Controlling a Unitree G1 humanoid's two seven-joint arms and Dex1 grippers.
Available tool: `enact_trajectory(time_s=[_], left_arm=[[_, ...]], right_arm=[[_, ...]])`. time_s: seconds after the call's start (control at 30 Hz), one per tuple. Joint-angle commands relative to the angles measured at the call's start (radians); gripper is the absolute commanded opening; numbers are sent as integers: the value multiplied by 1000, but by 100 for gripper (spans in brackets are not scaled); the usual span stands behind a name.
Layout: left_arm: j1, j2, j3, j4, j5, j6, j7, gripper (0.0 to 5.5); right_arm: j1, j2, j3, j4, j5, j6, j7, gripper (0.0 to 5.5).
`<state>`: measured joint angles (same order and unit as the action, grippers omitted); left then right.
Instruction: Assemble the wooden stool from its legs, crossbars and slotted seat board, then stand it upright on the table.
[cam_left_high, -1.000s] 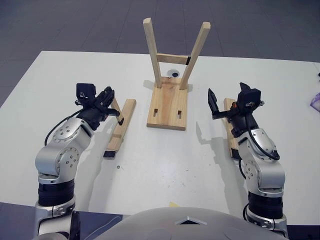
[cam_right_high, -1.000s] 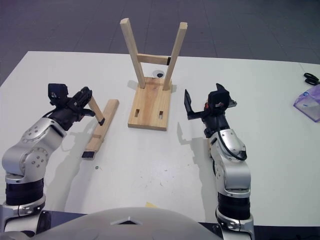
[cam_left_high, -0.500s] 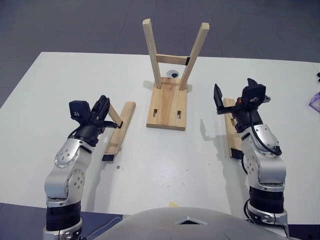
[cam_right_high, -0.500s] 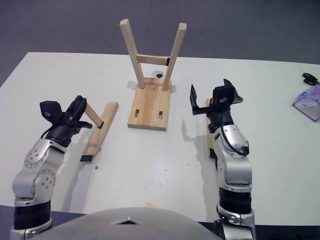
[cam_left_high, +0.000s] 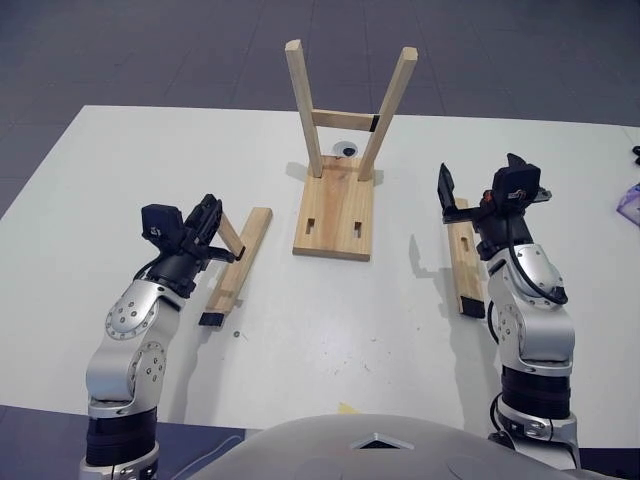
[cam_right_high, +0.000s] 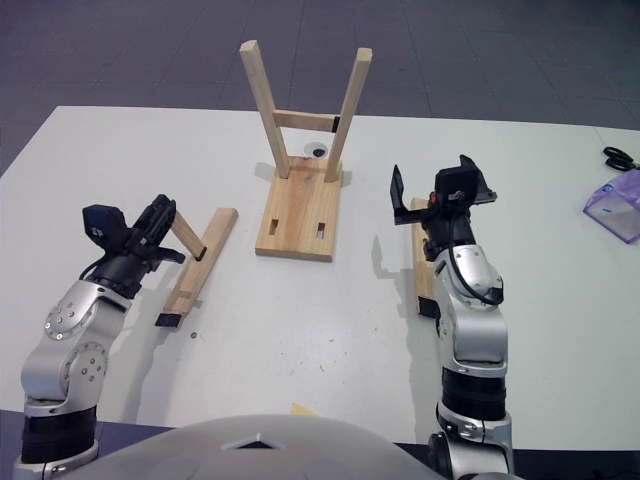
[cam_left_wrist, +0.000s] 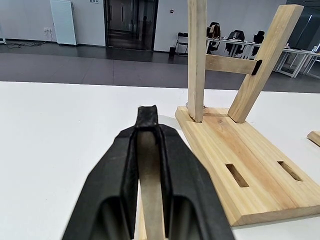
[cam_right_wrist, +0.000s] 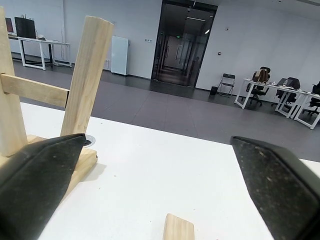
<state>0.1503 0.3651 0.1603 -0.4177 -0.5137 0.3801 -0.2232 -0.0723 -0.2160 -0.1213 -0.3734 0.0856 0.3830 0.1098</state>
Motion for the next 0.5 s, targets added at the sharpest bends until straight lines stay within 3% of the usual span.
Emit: enact_trajectory(time_s=[0.03, 0.27, 0.5], left_arm=[[-2, 19, -10, 24, -13, 96, -25, 43], [-89, 60, 26, -60, -105, 203, -70, 165], [-318, 94, 127, -59, -185, 275, -22, 286]], right_arm=[[-23, 16, 17, 14, -1, -3, -5, 540], [-14, 42, 42, 21, -9, -4, -10, 540], [-9, 51, 50, 30, -16, -18, -9, 540]])
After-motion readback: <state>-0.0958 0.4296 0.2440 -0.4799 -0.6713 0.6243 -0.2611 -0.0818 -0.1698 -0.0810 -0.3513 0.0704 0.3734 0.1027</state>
